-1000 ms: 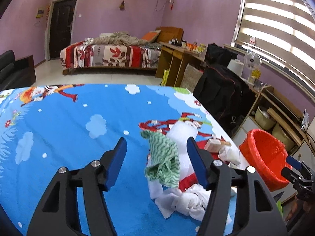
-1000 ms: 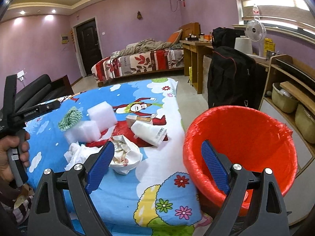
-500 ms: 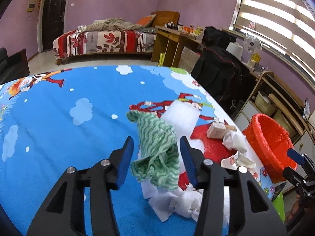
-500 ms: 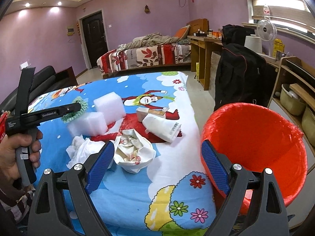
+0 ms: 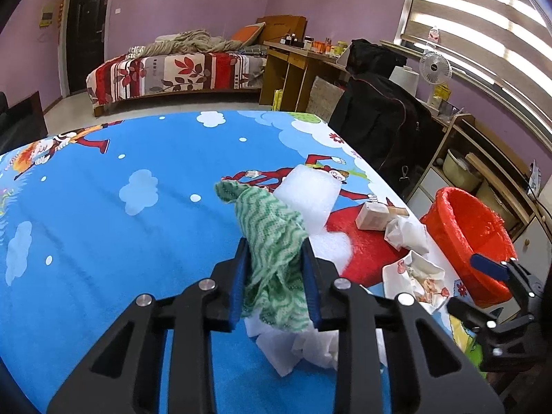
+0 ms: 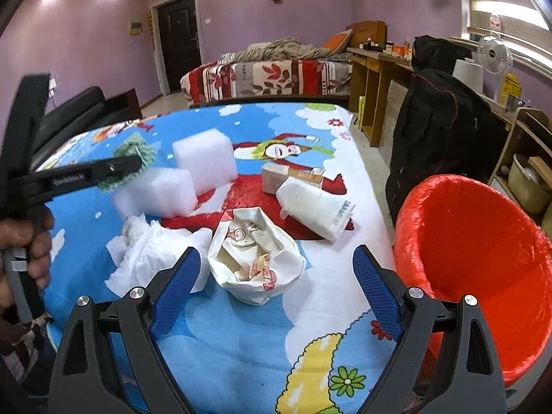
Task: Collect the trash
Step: 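Grasp the green striped cloth with the left tool while the right tool grasps the printed paper bag, then carry the cloth and paper bag over the red bin and open both tools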
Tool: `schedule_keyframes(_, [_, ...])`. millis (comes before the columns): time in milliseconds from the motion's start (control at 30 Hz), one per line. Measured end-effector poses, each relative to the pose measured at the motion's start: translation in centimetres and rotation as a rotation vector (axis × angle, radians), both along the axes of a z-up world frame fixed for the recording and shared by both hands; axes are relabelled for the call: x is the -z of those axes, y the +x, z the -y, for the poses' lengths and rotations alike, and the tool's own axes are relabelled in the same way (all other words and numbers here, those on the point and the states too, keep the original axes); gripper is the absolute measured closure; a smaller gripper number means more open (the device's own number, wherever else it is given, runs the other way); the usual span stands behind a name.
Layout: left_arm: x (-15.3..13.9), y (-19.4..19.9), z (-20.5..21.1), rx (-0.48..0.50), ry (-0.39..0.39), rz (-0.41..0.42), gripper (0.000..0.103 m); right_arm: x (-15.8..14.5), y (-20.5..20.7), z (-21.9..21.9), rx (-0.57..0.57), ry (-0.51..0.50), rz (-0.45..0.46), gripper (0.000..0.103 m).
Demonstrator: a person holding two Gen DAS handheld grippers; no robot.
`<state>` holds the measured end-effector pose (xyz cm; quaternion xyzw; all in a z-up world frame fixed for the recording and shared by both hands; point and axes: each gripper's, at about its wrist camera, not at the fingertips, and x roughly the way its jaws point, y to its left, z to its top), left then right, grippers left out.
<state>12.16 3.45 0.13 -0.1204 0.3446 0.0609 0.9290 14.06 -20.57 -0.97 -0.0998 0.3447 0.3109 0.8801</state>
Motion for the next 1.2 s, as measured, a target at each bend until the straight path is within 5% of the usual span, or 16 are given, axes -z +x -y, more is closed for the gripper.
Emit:
schedule_keyframes(733, [-2.2, -1.2, 0.3, 0.004, -0.006, 0.058, 0.075, 2.4, 1.8, -3.3, -0.034, -0.095, -0.061, 0.019])
schedule_keyframes(867, [-2.2, -1.3, 0.3, 0.004, -0.007, 0.058, 0.075, 2.6, 1.9, -3.5, -0.047, -0.096, -0.077, 0.031])
schedule_keyframes(1200, [-2.8, -1.3, 1.0, 0.015, 0.003, 0.067, 0.075, 1.7, 1.4, -1.7, -0.023, -0.050, -0.060, 0.033])
